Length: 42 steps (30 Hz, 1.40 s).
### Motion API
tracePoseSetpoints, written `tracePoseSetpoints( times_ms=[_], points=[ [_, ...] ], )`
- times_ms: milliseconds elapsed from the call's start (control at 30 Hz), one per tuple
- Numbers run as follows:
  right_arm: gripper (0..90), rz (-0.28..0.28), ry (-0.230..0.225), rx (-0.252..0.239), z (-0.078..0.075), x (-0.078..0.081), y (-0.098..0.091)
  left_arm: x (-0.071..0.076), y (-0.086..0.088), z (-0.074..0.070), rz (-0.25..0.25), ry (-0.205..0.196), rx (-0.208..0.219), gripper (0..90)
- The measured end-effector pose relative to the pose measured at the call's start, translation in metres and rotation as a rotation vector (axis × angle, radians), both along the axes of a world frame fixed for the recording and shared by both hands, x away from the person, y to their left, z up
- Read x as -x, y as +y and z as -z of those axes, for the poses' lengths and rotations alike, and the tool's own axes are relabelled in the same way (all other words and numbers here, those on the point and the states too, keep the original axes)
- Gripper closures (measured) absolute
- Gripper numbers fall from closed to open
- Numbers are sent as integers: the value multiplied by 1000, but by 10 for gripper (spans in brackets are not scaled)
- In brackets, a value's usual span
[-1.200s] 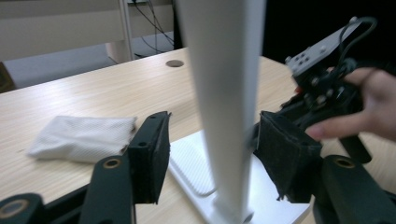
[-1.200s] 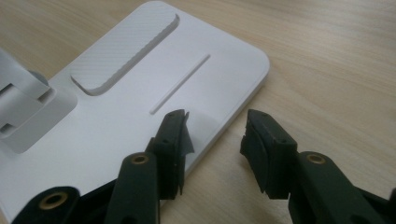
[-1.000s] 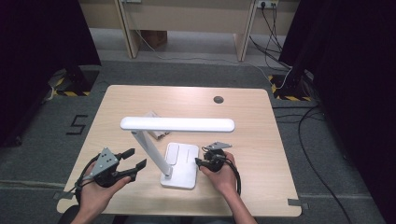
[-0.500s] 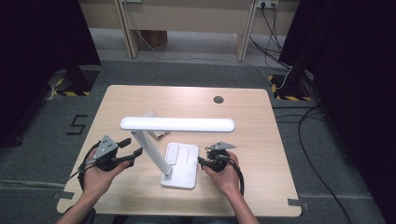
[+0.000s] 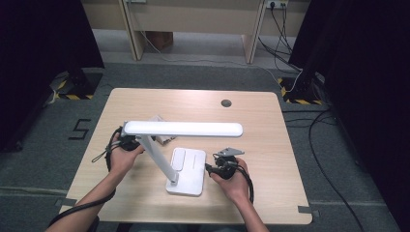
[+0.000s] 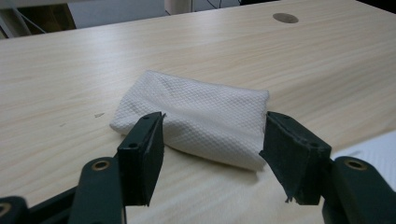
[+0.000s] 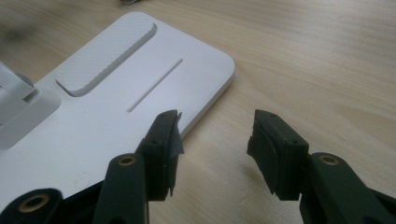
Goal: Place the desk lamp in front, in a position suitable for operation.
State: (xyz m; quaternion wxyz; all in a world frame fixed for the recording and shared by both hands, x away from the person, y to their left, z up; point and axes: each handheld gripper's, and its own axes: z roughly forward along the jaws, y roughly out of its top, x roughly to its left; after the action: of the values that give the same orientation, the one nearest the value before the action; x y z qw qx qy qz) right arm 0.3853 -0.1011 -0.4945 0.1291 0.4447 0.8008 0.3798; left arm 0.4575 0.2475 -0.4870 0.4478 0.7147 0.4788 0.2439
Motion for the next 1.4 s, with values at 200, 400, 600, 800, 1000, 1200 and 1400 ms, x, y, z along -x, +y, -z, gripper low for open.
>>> tracePoseSetpoints(
  times_ms=[200, 400, 600, 800, 1000, 1200, 1400],
  points=[
    [511, -5, 6, -5, 1, 2, 1, -25, -8, 10, -20, 62, -18, 381],
    [511, -8, 11, -2, 4, 2, -2, -37, -11, 16, -46, 108, -24, 372],
    [510, -13, 7, -6, 4, 1, -1, -43, -17, 18, -51, 137, -26, 347],
    [510, -11, 5, -4, 5, 1, -1, -46, -23, 22, -45, 166, -57, 335],
    [510, -13, 4, -11, 3, 0, -1, -50, -30, 24, -53, 190, -82, 321],
    [511, -9, 3, -12, 1, -1, -3, -52, -34, 25, -51, 189, -97, 312],
    [514, -11, 2, -12, 1, -2, -2, -54, -38, 28, -46, 201, -125, 288]
  ],
)
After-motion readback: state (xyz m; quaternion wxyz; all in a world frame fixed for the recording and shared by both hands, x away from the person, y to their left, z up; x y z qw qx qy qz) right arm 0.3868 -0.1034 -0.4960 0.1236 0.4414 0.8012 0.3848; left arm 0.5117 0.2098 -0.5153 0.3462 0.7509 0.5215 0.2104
